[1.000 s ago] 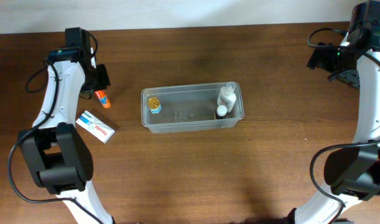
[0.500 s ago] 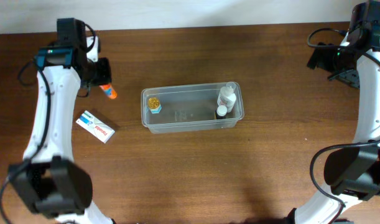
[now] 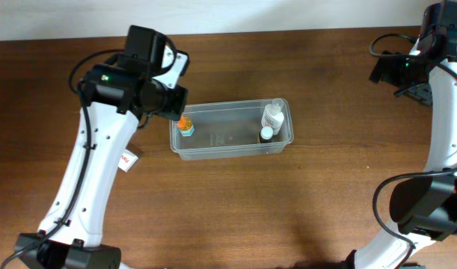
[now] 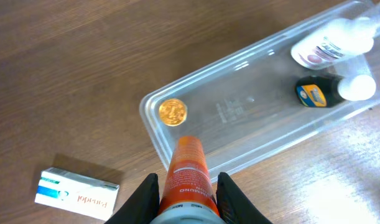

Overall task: Pack container
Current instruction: 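Lower the orange tube upright into the container beside the jar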

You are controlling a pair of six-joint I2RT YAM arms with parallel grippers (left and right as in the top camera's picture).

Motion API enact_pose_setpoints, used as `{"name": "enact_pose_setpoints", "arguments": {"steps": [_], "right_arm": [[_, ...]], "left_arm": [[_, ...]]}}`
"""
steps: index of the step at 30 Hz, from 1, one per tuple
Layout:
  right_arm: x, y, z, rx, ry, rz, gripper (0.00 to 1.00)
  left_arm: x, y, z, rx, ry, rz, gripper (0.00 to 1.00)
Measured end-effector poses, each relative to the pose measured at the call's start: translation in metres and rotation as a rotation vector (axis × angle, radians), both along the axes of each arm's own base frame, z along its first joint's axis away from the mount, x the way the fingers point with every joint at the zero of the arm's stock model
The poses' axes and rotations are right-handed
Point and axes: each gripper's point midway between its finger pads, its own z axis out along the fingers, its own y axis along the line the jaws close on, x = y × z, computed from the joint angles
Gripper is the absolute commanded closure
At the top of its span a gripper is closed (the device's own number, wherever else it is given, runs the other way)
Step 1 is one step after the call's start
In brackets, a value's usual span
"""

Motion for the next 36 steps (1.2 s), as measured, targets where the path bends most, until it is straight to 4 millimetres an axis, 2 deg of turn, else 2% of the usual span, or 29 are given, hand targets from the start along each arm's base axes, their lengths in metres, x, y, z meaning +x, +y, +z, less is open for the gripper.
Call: {"name": "enact_pose_setpoints", "arguments": {"steps": [10,22,31,36], "right_arm": [[0.0,0.0,0.0,0.0,0.0,0.0,0.02],[0.0,0.0,0.0,0.0,0.0,0.0,0.02],[0.0,0.0,0.0,0.0,0.0,0.0,0.02],[0.0,0.0,0.0,0.0,0.0,0.0,0.01]], "left_arm": [[-0.005,-0.02,-0.006,0.005,0.016,-0.052,0.93],[0.009,-0.025,-0.076,0.063,0.193,-0.052,0.95],[0.013,-0.026,-0.109,0.092,0.266,-0.05,0.96],[0.019,-0.023,-0.116,0.113,0.251,-0.042,0.96]]}}
